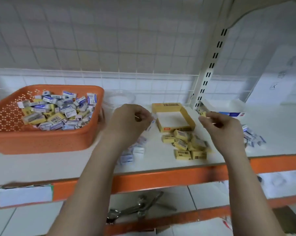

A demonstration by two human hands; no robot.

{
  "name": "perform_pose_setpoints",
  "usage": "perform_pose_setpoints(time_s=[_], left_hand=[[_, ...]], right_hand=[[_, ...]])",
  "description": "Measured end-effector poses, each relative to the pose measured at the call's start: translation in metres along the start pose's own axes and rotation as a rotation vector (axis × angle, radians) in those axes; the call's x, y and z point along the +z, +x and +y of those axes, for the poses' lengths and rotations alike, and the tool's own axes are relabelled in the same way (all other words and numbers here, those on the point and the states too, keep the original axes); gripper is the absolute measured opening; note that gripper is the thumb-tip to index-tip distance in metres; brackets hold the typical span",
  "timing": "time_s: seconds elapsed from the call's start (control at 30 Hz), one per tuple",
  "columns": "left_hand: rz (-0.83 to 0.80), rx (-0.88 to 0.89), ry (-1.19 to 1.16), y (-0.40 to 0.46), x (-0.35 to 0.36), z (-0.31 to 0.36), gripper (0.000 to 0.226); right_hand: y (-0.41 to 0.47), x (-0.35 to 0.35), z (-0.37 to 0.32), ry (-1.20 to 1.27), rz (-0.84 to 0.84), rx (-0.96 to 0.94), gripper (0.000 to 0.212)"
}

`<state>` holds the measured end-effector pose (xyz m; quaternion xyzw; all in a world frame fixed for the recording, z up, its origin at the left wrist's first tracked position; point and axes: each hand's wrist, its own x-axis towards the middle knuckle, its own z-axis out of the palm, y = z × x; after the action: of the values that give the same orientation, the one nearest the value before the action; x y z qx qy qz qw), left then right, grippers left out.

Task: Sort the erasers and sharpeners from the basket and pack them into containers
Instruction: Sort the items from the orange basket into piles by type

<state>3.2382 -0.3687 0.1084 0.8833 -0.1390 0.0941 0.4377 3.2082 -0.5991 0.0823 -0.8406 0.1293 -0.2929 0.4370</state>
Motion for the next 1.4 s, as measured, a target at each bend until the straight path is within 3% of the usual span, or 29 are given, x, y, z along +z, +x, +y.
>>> perform_pose_setpoints(time_s=[0.3, 0.5, 0.7, 0.9, 1.07, 1.2, 1.3, 1.4], left_hand=[[0.090, -0.117, -0.059, -0.022, 0.026, 0.016, 0.009], [0.110, -0.114, -0.062, -0.021, 0.025, 0.020, 0.003], [0.202, -0.031, -0.058, -0.008, 0.009, 0.026, 0.001], [0.021, 0.117, -0.128, 0.054, 0.054, 0.048, 0.003], [-0.258, 0.250, -0.168, 0.091, 0.136, 0.084, 0.006], [-0.414, 0.351, -0.109, 0.105, 0.196, 0.108, 0.011], [-0.481, 0.379, -0.065, 0.113, 0.224, 0.119, 0.012], [-0.534, 0.390, -0.006, 0.123, 0.243, 0.123, 0.011]], right_hand=[[0.012, 0.006, 0.054, -0.255, -0.222, 0.107, 0.033], [0.009, 0.000, 0.052, -0.241, -0.235, 0.092, 0.029], [0.006, -0.005, 0.028, -0.117, -0.129, -0.035, 0.015], [-0.014, -0.046, 0.016, -0.146, 0.191, -0.052, 0.016], [-0.031, -0.078, 0.052, -0.233, 0.400, 0.028, 0.028], [-0.048, -0.081, 0.110, -0.388, 0.195, 0.058, 0.023], [-0.057, -0.085, 0.133, -0.468, 0.052, 0.081, 0.044], [-0.057, -0.088, 0.137, -0.479, 0.025, 0.073, 0.049]])
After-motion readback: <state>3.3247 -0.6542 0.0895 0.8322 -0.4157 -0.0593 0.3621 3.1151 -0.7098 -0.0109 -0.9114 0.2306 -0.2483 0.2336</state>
